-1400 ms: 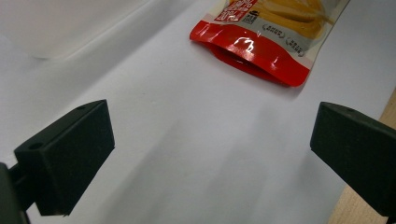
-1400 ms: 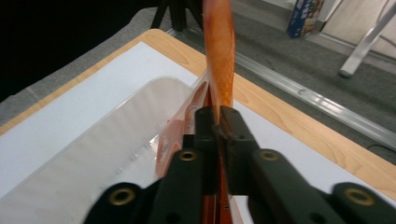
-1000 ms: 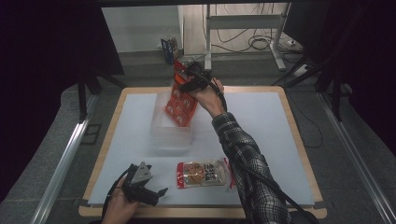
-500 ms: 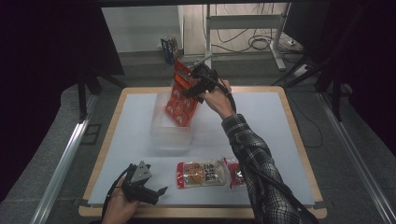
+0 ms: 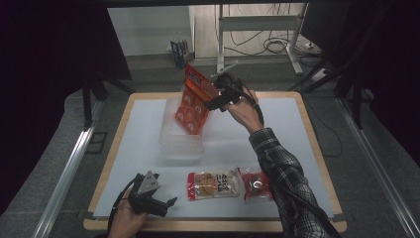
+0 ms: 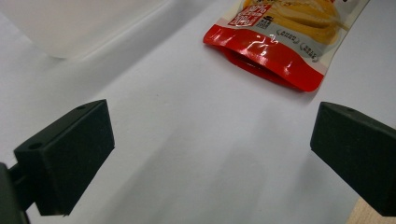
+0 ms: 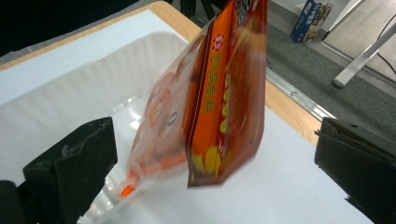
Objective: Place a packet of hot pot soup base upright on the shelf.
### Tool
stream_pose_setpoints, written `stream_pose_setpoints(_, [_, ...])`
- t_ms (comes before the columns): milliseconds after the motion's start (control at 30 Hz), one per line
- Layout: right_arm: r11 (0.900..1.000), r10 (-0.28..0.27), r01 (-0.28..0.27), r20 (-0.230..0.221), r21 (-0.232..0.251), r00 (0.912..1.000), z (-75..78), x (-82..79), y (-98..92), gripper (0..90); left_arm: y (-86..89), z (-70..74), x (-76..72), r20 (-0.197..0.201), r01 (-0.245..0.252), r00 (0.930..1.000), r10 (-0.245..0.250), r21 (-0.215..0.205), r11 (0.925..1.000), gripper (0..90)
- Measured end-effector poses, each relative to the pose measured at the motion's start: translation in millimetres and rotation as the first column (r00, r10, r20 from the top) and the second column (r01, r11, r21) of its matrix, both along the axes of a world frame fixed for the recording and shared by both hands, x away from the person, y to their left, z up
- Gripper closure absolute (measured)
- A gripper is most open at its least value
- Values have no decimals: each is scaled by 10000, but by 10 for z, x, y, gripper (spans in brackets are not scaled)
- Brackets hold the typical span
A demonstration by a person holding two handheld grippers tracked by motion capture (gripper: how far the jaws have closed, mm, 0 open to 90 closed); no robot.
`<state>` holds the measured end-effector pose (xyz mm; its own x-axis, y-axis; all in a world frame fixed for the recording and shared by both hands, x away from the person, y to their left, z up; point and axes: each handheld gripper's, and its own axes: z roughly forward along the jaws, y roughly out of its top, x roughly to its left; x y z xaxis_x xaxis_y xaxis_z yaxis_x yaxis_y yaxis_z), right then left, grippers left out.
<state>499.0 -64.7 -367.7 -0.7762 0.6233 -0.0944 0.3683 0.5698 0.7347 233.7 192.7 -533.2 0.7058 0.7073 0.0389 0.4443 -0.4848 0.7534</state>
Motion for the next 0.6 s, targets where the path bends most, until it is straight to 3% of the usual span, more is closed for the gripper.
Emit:
stream_pose_setpoints(300, [9999,-66,68,-195,81,9998,-86,-167,-200,0,-2,1,-6,147,31,9999,-33,144,9999,0])
stream_pose_setpoints(600, [9999,-133,134,-192,41,9997,-211,-343,-449,0,-21,4,-3,-31,-63,10000,63,187,9998,0])
